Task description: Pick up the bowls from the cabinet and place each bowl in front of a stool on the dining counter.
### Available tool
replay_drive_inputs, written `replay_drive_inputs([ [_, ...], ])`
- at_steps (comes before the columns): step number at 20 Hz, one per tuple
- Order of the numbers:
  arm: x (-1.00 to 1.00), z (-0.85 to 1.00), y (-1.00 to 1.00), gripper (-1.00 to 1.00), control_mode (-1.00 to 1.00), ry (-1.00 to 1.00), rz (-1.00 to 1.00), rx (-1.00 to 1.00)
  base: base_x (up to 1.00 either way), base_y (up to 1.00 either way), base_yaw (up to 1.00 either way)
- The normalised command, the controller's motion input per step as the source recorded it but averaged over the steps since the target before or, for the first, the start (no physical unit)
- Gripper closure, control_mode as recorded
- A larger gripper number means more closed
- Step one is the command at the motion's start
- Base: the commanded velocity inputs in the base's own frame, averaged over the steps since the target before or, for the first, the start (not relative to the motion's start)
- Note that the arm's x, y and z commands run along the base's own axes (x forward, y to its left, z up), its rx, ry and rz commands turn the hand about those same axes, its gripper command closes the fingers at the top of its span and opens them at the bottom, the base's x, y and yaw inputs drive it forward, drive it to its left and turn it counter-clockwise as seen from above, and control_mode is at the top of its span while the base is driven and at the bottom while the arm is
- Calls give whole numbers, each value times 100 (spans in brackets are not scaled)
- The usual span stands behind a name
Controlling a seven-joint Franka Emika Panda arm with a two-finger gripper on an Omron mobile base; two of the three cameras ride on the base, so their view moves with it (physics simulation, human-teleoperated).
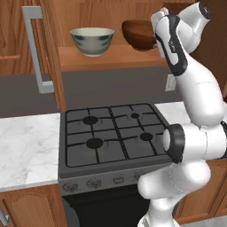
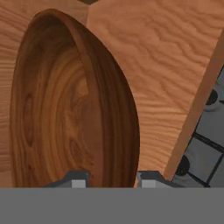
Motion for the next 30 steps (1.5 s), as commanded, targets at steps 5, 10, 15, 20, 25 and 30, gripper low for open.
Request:
replay_drive_inputs([
  [5, -100, 0, 1, 100, -100, 9, -4, 0, 0, 0, 0],
  [10, -100, 0, 18, 100, -100, 39, -5, 0, 0, 0, 0],
  [15, -100, -3, 5, 100, -100, 38, 0, 0, 0, 0, 0],
  [20, -100, -8, 0, 100, -100, 13, 0, 0, 0, 0, 0],
  [25, -77, -16, 12, 100, -100, -2, 4, 0, 0, 0, 0],
  [30, -78, -36, 20, 100, -100, -5, 6, 0, 0, 0, 0],
])
